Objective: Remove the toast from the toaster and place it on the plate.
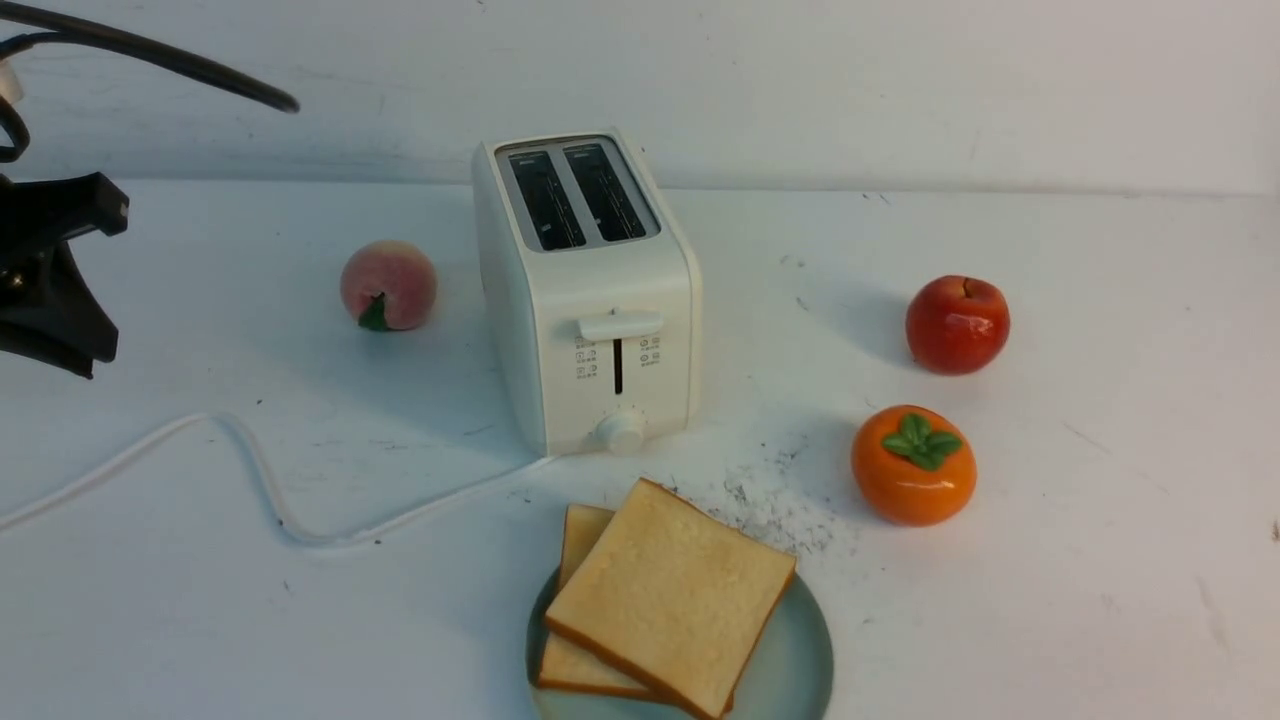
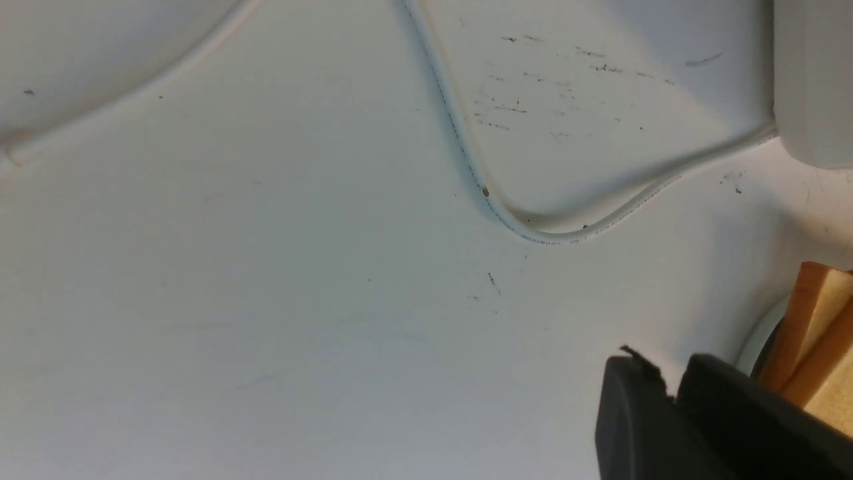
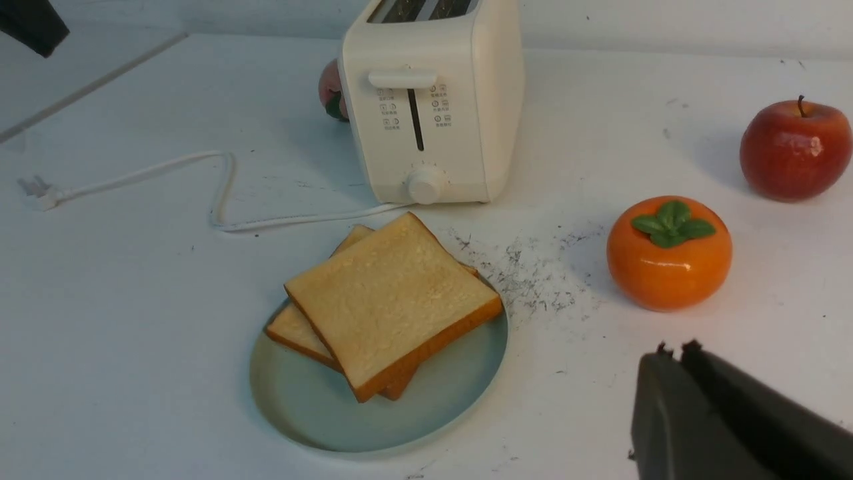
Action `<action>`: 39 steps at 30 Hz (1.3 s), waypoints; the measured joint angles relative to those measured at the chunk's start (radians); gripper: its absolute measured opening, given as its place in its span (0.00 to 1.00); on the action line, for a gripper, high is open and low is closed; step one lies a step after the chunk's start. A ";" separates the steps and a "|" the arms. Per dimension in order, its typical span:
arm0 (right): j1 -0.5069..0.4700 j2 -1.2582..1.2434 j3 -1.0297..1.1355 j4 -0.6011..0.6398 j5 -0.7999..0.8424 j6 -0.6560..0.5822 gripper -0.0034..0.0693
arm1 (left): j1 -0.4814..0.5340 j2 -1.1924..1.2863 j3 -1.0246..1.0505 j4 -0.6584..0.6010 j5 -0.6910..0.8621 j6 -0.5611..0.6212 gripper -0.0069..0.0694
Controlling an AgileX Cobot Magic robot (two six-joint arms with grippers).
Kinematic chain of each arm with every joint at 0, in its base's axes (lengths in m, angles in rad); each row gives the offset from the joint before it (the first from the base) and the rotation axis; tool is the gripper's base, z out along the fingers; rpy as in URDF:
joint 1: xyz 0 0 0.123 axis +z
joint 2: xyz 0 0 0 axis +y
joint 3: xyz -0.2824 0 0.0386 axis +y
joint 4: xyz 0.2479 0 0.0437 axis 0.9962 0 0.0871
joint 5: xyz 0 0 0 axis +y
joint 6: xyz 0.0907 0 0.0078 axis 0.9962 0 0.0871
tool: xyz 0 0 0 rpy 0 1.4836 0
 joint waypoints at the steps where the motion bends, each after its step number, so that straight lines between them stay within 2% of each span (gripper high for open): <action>1: 0.000 0.000 0.000 0.000 0.000 0.000 0.07 | 0.000 0.000 0.000 -0.009 0.000 0.000 0.21; 14: -0.005 -0.040 0.031 0.000 -0.008 -0.004 0.09 | 0.000 0.000 0.000 -0.084 0.000 0.000 0.22; 18: -0.084 -0.106 0.117 0.000 -0.019 -0.004 0.10 | 0.000 0.000 0.000 -0.092 0.000 0.000 0.23; 21: -0.222 -0.166 0.218 -0.002 -0.018 -0.007 0.10 | 0.000 0.000 0.000 -0.087 0.000 -0.016 0.23; 25: -0.332 -0.171 0.314 -0.022 -0.023 -0.007 0.11 | 0.000 0.000 0.000 -0.085 0.000 -0.042 0.23; 31: -0.393 -0.171 0.370 -0.084 -0.103 -0.007 0.11 | 0.000 0.000 0.000 -0.081 0.000 -0.049 0.23; 39: -0.397 -0.171 0.373 -0.124 -0.116 -0.007 0.13 | 0.000 -0.027 0.000 -0.103 0.000 -0.052 0.23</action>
